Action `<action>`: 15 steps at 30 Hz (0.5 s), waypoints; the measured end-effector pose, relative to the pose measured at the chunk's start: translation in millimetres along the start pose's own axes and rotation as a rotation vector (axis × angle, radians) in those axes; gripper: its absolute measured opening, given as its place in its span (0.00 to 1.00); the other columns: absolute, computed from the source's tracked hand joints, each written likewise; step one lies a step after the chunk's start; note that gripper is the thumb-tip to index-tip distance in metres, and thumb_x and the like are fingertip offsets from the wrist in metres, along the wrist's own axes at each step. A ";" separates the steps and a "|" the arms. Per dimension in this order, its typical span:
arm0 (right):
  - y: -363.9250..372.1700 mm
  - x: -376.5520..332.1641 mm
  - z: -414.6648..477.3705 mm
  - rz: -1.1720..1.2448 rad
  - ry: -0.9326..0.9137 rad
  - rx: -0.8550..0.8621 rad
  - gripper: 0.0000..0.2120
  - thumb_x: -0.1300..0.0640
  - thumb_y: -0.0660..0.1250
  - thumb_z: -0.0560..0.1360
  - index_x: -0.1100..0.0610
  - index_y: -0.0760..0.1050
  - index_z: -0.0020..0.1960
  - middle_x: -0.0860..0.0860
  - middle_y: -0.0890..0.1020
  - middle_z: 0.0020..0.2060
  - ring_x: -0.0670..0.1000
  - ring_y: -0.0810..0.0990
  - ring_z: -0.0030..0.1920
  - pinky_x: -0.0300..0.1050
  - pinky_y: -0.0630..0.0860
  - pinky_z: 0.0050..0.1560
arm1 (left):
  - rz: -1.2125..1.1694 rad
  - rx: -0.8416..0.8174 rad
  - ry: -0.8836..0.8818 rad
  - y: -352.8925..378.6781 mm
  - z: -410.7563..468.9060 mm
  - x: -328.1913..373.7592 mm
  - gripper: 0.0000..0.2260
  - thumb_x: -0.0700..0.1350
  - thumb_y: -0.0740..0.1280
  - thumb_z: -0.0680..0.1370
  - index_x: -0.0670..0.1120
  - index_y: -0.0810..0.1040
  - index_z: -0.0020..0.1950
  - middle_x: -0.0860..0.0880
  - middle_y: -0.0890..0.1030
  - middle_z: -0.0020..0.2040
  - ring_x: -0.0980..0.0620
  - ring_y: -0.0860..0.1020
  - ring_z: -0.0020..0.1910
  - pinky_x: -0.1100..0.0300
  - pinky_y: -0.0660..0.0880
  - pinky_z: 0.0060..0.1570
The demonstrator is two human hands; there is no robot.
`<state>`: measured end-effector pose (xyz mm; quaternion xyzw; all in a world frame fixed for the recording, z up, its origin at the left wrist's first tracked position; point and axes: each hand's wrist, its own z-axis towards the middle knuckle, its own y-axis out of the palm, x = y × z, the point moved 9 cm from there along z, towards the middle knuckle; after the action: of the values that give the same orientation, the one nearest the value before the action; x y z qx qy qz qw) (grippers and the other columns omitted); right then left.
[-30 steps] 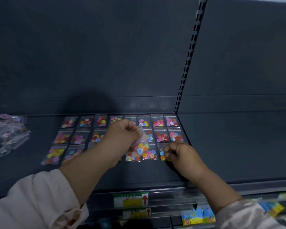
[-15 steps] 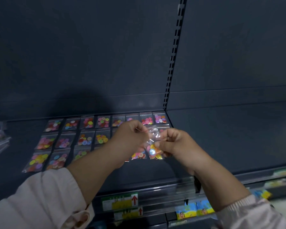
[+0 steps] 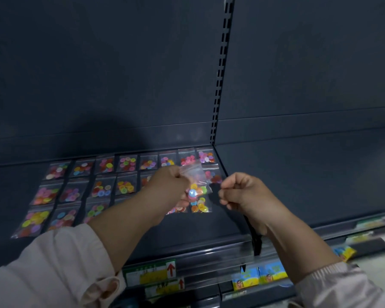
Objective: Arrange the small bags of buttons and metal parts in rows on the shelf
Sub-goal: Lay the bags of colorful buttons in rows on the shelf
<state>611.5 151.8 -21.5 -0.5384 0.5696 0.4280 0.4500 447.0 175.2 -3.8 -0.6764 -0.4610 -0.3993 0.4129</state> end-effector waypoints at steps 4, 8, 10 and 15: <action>-3.3 -0.2 -2.7 0.009 0.029 -0.039 0.06 0.66 0.65 0.74 0.57 0.75 0.42 0.52 0.80 0.33 0.47 0.78 0.31 0.37 0.72 0.33 | -0.021 -0.015 -0.015 -5.5 2.5 1.3 0.02 0.39 0.63 0.79 0.45 0.75 0.50 0.46 0.79 0.41 0.45 0.82 0.45 0.58 0.81 0.40; 20.6 0.1 -6.3 -0.075 0.030 -0.198 0.05 0.58 0.66 0.76 0.55 0.77 0.41 0.49 0.83 0.36 0.46 0.80 0.36 0.38 0.73 0.36 | -0.003 -0.025 0.005 2.1 0.5 2.5 0.02 0.40 0.64 0.79 0.44 0.76 0.50 0.42 0.81 0.46 0.45 0.82 0.44 0.60 0.81 0.36; 21.9 -2.0 -4.6 -0.114 0.008 -0.186 0.07 0.60 0.66 0.76 0.55 0.76 0.38 0.49 0.83 0.34 0.46 0.80 0.35 0.38 0.73 0.36 | 0.006 -0.023 0.009 2.4 1.0 3.0 0.03 0.41 0.64 0.79 0.43 0.76 0.50 0.40 0.81 0.47 0.45 0.82 0.45 0.61 0.80 0.35; 14.5 -2.5 -1.6 -0.096 0.025 -0.139 0.09 0.63 0.65 0.76 0.55 0.75 0.37 0.50 0.82 0.34 0.46 0.79 0.32 0.37 0.71 0.33 | -0.004 -0.018 0.013 3.0 1.3 5.4 0.05 0.41 0.65 0.78 0.45 0.75 0.43 0.44 0.78 0.41 0.46 0.80 0.42 0.62 0.80 0.33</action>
<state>597.0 151.5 -18.7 -0.6002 0.5177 0.4376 0.4246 451.4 177.3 0.2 -0.6766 -0.4560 -0.4085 0.4090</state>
